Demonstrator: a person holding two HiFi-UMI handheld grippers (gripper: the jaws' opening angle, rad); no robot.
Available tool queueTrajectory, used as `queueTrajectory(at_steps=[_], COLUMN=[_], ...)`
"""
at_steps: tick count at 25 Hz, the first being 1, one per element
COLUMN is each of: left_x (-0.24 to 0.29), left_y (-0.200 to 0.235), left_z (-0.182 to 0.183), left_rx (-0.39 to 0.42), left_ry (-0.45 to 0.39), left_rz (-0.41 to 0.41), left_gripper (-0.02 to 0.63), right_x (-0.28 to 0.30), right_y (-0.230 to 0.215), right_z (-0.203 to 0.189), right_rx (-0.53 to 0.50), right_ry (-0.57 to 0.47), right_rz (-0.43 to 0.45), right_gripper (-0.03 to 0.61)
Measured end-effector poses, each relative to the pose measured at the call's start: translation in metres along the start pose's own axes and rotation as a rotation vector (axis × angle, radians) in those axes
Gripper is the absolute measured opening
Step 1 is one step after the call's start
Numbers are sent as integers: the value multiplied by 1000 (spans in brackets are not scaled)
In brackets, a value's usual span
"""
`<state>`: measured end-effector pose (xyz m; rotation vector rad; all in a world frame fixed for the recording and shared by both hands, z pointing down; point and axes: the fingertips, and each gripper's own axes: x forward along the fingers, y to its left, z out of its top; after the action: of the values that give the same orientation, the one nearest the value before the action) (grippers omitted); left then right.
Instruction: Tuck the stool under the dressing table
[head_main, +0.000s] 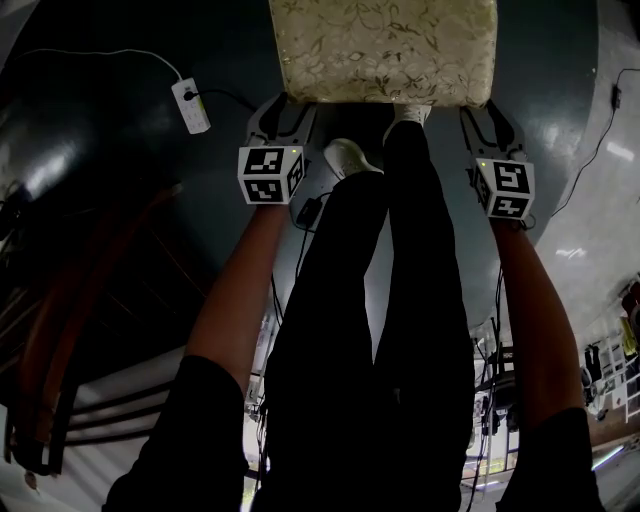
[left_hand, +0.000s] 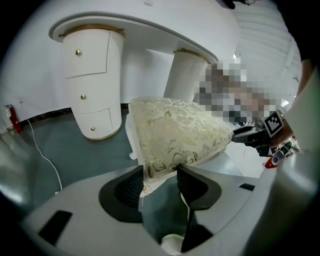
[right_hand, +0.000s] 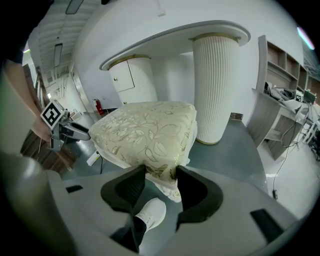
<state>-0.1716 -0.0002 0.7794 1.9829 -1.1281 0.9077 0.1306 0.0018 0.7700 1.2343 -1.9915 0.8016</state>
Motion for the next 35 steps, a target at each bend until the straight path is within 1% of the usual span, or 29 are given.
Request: queueTrajectory(at_steps=[4, 6, 12, 16, 20, 24, 29, 35], left_x=[-2, -2, 3, 3, 5, 5, 7, 6], left_y=[-3, -5, -6, -3, -4, -7, -12, -9], left_z=[-4, -3, -7, -4, -5, -9, -14, -9], left_rx=[16, 26, 6, -15, -29, -34, -47, -39], left_ry=[11, 16, 4, -6, 6, 21, 49, 49], left_rz=[14, 25, 55, 89, 94, 113, 98, 85], left_gripper=[215, 202, 202, 199, 198, 198, 198, 198], right_x=[-2, -2, 0, -1, 1, 3, 3, 0], right_y=[1, 0, -2, 1, -2, -5, -8, -7], right_z=[-4, -4, -2, -4, -4, -2, -2, 2], right_rx=[2, -2, -25, -11, -14, -43, -65, -45], right_ry=[7, 14, 21, 33, 73, 109, 137, 128], right_rz=[-2, 2, 10, 7, 5, 20, 33, 27], right_gripper=[216, 216, 216, 215, 216, 215, 215, 215])
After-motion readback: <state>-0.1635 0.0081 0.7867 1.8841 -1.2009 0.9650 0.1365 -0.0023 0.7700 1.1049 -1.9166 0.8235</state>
